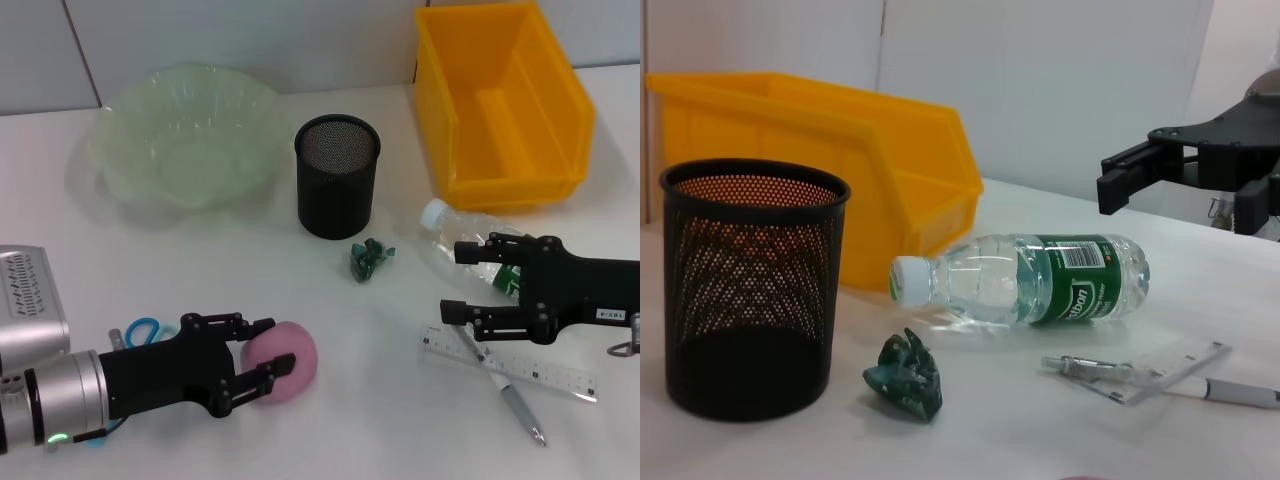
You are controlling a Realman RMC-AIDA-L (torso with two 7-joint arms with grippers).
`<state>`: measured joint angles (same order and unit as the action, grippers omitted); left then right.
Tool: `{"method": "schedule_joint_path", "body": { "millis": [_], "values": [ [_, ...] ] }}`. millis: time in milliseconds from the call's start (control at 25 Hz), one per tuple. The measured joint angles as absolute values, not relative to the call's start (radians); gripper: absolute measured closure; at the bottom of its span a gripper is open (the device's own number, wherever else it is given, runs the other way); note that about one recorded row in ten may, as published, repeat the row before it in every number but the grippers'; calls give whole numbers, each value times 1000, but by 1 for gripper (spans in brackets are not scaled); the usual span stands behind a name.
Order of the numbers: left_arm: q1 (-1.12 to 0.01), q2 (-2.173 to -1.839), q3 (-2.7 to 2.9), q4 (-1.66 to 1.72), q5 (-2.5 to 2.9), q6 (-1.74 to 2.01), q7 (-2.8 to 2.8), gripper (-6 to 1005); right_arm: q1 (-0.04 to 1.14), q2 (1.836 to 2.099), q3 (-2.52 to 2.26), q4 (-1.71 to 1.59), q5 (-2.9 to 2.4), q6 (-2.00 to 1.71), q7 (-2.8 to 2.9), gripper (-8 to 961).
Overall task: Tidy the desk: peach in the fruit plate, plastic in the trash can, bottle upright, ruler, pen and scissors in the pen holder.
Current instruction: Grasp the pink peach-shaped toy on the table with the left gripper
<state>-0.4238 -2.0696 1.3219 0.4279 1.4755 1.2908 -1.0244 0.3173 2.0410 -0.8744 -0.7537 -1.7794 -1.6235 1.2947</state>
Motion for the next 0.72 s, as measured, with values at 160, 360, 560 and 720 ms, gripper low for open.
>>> {"method": "schedule_joint_path", "body": {
  "millis": [160,360,560,720],
  "values": [
    [-425,-2070,1322,428,1472,1290,-1025,495,316,2041,-874,-753,-1779,-1623,1295,130],
    [-425,-2069,1322,428,1471,1290,-1025,603,315,2040,-873,-753,-1779,-1623,1295,130],
    [-425,-2069,1314,429,1470,1295,-1025,606,313,2040,-872,-756,-1779,-1623,1295,130],
    [-425,-2069,1314,430,1470,1295,-1025,608,312,2040,-871,-757,-1779,-1623,1295,130]
  ]
}}
